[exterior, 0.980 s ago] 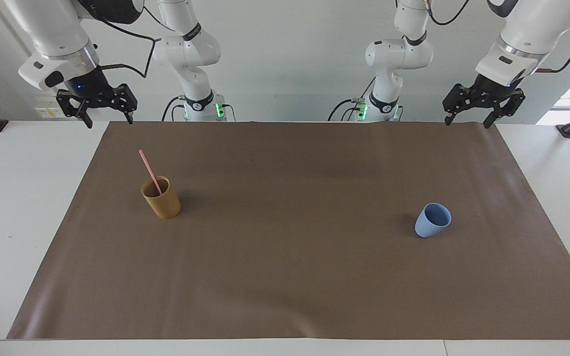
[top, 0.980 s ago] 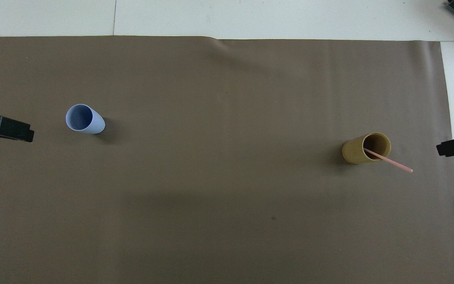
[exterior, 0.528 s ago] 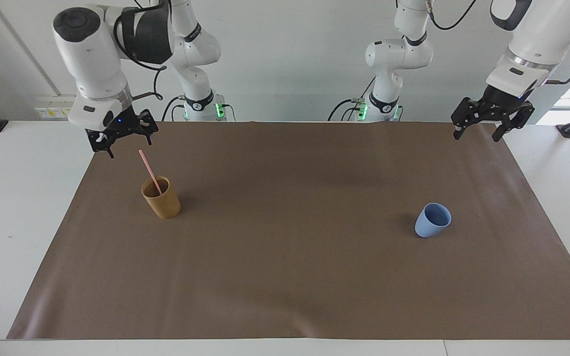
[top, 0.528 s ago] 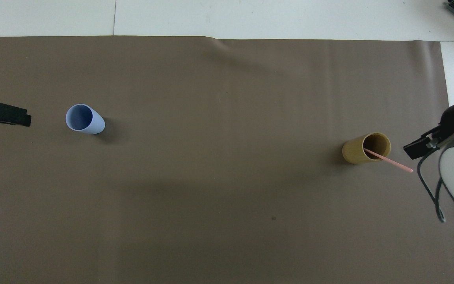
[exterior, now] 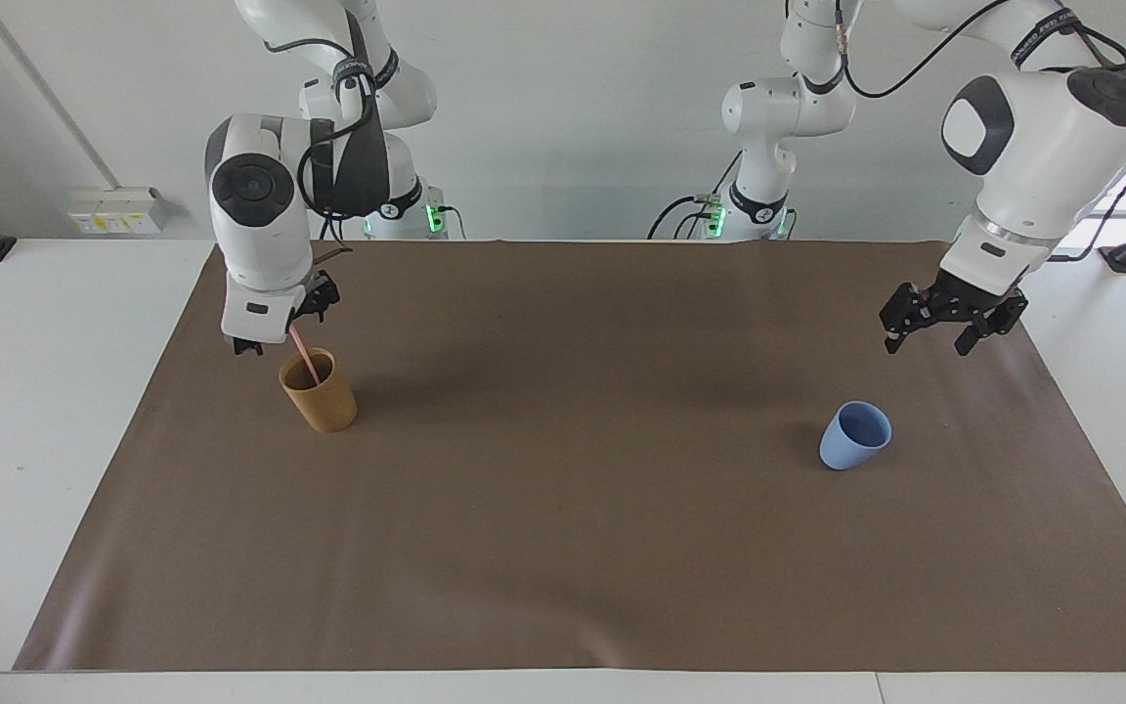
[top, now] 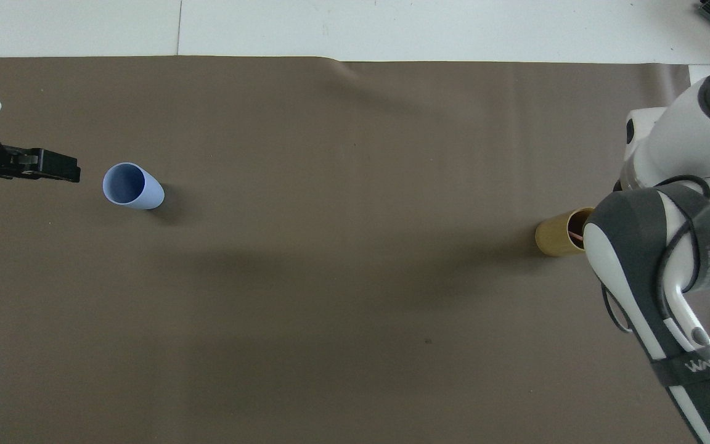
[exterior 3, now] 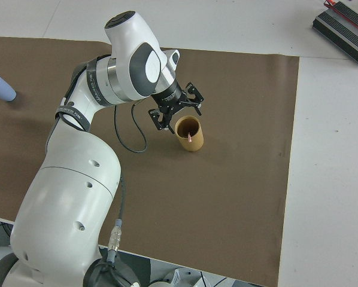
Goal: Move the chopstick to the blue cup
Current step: 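Reach the blue cup with the left gripper while the right gripper approaches, then grasp the cup with the left gripper while the right gripper grasps the stick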
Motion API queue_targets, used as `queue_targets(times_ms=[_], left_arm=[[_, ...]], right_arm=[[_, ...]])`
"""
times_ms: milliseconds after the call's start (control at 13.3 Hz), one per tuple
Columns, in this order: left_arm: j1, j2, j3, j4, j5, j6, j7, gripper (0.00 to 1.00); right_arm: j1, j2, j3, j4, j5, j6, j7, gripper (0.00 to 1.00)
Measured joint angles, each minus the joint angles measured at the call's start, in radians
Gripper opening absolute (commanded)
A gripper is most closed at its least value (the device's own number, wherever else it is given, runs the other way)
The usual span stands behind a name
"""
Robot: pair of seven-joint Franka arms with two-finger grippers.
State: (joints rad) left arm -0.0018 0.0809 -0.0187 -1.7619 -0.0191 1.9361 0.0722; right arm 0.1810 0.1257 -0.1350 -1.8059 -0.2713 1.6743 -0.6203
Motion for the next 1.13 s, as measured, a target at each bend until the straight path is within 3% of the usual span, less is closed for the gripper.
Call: queue_targets(times_ms=[377,603,754,905,1056,1131], left_arm=[[0.001,0.097,0.0,-0.058,-0.001,0.17,0.0,1.0],[0.008,0.149,0.0,-0.071,-0.001,0.236,0.0,0.93],[0.014,0.166,0.0,-0.091,-0.001,0.285,0.0,0.61],[0.016,0.188,0.0,-0.105,-0.002,0.325,0.0,0.35],[0.016,0.203,0.0,-0.121,-0.002,0.362,0.0,0.0],[0.016,0.205,-0.001,-0.126,-0.002,0.366,0.0,0.0]], right_arm=[[-0.013,-0.062,0.0,-0.109,0.0,0.0,-0.009,1.0],[-0.013,-0.085,0.001,-0.138,0.0,0.0,-0.009,0.41],[-0.013,-0.086,0.001,-0.14,0.0,0.0,-0.009,0.01],[-0.013,-0.086,0.001,-0.14,0.0,0.0,-0.009,0.0],[-0.013,-0.086,0.001,-0.14,0.0,0.0,-0.007,0.0],[-0.013,-0.086,0.0,-0.137,0.0,0.001,-0.004,0.0]])
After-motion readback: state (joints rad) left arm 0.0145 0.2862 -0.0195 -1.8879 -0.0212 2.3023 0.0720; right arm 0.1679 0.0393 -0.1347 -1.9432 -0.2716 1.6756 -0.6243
